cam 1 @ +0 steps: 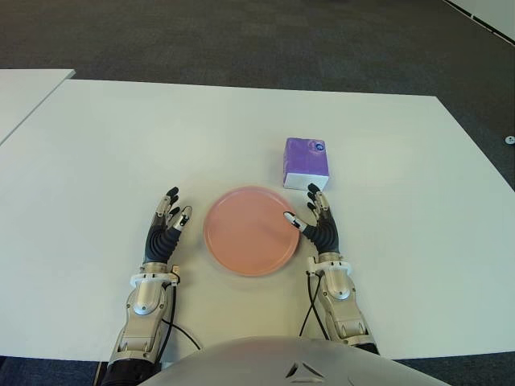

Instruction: Put the tissue paper into the plate.

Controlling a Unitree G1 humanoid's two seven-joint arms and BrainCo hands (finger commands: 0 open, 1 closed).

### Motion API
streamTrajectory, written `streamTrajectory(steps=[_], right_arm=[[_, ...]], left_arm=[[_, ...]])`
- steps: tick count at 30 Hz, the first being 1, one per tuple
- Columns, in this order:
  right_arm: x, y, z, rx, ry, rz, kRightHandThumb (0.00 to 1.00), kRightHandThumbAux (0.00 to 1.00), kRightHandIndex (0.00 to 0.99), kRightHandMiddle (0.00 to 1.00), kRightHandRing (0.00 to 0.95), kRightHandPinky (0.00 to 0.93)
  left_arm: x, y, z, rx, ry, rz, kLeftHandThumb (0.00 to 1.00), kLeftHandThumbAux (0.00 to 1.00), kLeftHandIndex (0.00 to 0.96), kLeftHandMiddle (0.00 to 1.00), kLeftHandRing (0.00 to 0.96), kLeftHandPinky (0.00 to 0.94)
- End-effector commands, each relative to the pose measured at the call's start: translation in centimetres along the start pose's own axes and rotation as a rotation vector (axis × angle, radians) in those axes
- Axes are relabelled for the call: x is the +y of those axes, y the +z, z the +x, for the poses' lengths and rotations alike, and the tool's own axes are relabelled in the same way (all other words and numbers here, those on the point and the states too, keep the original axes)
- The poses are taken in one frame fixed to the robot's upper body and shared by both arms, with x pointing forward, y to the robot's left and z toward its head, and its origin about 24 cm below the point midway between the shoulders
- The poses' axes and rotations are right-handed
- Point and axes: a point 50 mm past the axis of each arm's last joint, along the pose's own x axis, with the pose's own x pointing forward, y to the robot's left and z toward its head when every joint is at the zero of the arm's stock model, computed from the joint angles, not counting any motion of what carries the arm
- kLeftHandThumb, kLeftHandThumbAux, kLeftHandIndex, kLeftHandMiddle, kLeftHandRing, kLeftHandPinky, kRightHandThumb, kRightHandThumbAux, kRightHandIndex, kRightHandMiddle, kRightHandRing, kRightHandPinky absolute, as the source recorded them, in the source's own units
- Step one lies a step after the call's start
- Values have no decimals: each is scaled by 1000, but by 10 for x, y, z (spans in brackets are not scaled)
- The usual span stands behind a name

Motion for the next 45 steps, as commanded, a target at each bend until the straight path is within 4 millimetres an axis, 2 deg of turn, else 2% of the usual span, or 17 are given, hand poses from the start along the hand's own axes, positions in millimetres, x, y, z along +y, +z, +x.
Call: streamTrajectory(steps=[1, 14, 22, 29, 45], right_arm=[[1, -29, -18, 179, 13, -4, 58, 710, 0, 0, 0, 0], [-3, -33, -18, 207, -2, -31, 50, 702, 0, 0, 0, 0], [-20, -24, -12, 184, -88, -81, 58, 712, 0, 0, 0, 0], [-44, -3, -1, 78, -292, -186, 86, 703, 0, 0, 0, 0], [-55, -5, 5, 79, -308, -198, 95, 695, 0, 0, 0, 0]], left_arm=[[-1, -22, -12, 131, -19, 15, 0, 388, 0, 0, 0, 0], [-2, -24, -12, 127, -6, 7, 0, 385, 0, 0, 0, 0], [-6, -24, -11, 126, -7, -2, 0, 386, 0, 0, 0, 0], [-10, -25, -9, 126, 13, -12, 0, 388, 0, 0, 0, 0], [-14, -29, -6, 115, 40, -25, 0, 396, 0, 0, 0, 0]])
